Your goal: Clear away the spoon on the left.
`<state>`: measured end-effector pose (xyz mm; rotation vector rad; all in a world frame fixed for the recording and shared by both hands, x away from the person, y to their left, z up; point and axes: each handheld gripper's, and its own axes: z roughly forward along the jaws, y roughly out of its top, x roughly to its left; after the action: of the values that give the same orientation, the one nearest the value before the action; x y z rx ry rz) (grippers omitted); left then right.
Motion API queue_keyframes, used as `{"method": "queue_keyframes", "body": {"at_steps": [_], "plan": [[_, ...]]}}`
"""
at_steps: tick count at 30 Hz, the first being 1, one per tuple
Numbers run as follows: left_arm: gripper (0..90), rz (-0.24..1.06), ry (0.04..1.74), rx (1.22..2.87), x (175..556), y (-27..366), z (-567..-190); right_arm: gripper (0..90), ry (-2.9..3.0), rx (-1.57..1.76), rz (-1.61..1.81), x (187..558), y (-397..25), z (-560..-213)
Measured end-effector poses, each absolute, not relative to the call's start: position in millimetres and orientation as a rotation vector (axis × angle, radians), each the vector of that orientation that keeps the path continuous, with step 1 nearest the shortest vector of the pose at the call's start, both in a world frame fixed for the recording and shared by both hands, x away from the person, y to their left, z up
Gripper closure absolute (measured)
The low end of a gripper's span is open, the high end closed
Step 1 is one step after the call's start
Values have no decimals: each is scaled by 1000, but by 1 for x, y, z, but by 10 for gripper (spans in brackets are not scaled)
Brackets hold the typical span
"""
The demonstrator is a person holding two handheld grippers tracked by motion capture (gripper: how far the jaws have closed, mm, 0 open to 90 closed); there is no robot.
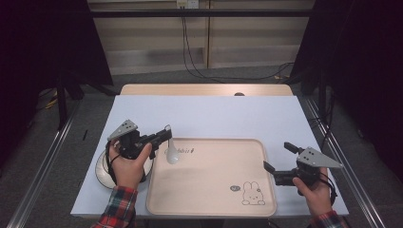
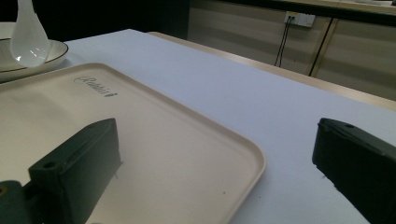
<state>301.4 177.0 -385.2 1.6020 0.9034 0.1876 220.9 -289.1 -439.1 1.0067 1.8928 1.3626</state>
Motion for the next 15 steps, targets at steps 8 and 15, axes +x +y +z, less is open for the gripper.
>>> {"method": "queue_keyframes", "body": {"at_steps": [8, 15], "plan": [[861, 169, 902, 1605, 301, 173, -388, 5, 1892, 1004, 1363, 222, -290, -440], [860, 152, 893, 1608, 300, 170, -391, 5, 1897, 1005, 1364, 221, -290, -439]]}}
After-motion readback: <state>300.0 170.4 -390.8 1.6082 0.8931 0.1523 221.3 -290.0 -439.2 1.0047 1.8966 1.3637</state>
